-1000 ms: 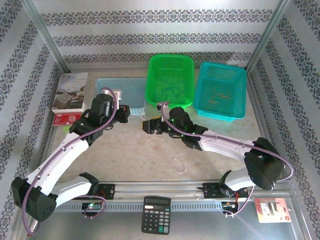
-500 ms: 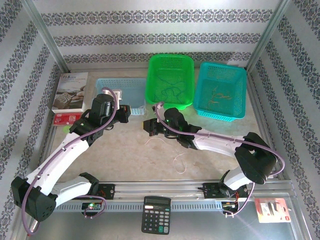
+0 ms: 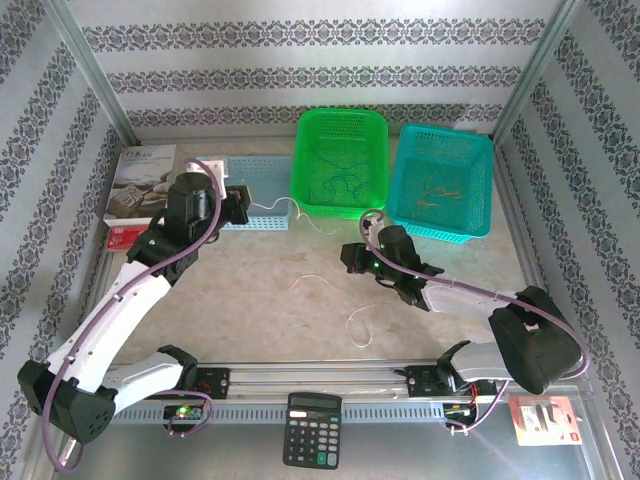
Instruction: Untangle the cables
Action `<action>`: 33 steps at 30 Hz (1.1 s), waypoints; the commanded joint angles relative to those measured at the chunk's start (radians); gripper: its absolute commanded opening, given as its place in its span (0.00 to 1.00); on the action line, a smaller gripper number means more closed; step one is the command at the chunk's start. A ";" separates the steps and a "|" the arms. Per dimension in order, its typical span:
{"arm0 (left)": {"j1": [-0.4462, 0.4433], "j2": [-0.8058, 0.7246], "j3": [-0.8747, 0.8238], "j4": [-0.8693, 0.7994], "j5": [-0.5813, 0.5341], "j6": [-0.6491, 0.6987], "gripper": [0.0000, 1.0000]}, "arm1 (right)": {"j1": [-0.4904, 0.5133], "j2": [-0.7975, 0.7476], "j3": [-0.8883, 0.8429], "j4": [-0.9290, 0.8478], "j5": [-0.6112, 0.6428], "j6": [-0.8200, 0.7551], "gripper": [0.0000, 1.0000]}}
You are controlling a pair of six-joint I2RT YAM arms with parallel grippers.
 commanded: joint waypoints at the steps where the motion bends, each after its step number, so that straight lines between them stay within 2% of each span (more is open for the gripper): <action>1: 0.050 0.026 0.056 0.051 -0.034 0.052 0.00 | -0.013 -0.022 -0.028 0.007 0.025 -0.026 0.00; 6: 0.170 0.091 0.133 0.071 -0.019 0.064 0.00 | -0.025 -0.011 -0.054 0.010 0.042 -0.018 0.00; 10: 0.237 0.164 0.210 0.109 0.008 0.059 0.00 | -0.017 -0.006 -0.046 0.028 -0.014 -0.016 0.00; 11: 0.244 0.191 0.247 0.105 0.015 0.060 0.00 | -0.011 -0.006 -0.035 0.027 -0.040 -0.025 0.05; 13: 0.249 0.237 0.304 0.103 0.031 0.070 0.00 | -0.001 -0.009 -0.008 0.012 -0.074 -0.035 0.36; 14: 0.249 0.259 0.336 0.102 0.033 0.078 0.00 | 0.005 -0.017 0.006 -0.001 -0.083 -0.039 0.45; 17: 0.257 0.316 0.410 0.100 0.034 0.107 0.00 | 0.012 -0.048 0.037 -0.049 -0.083 -0.047 0.56; 23: 0.281 0.413 0.521 0.076 0.032 0.168 0.00 | 0.006 -0.140 0.066 -0.142 -0.062 -0.058 0.59; 33: 0.309 0.527 0.545 0.095 -0.004 0.219 0.00 | -0.015 -0.316 0.074 -0.273 -0.034 -0.075 0.61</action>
